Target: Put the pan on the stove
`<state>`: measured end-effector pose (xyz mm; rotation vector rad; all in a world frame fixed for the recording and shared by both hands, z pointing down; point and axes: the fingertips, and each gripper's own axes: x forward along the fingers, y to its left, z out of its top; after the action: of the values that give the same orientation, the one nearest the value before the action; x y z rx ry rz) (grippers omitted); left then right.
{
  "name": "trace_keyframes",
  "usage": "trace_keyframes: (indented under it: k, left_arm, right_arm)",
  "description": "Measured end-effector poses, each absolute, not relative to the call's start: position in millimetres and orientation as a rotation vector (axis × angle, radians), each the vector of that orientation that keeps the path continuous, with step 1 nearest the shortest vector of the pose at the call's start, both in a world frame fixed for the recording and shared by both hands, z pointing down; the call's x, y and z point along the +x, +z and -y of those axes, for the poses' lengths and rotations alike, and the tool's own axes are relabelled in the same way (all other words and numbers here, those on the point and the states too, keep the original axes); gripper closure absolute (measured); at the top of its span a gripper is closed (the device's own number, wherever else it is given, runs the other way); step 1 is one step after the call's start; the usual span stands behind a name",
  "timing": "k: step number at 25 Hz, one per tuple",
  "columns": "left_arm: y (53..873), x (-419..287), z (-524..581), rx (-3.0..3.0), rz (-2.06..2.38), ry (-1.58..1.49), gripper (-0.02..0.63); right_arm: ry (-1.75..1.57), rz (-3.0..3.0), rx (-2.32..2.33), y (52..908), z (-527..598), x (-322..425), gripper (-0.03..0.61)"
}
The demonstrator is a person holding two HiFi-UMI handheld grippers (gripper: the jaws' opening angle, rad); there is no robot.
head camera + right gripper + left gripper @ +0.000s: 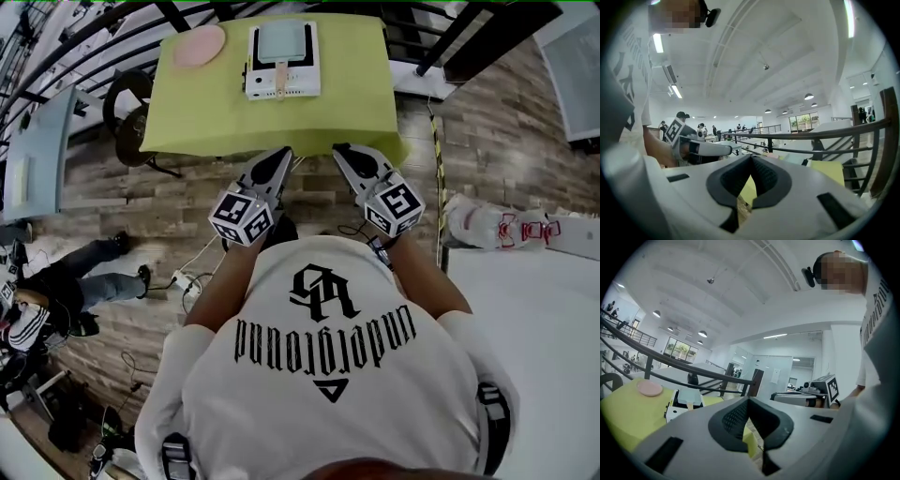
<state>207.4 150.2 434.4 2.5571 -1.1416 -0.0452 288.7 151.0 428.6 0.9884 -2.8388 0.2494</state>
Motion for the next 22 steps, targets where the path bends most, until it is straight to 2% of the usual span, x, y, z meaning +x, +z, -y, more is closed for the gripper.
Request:
trace_keyframes:
  k: [14, 22]
  left_arm:
    - [405, 196, -196, 2.552, 1.228, -0.097, 0.612]
    - [416, 184, -207, 2.564, 1.240, -0.075, 0.612]
  right_arm:
    - [0.215, 2.893, 0.933, 411, -200, 302, 0.580]
    - [0.193, 2.888, 0.943, 414, -205, 297, 0.580]
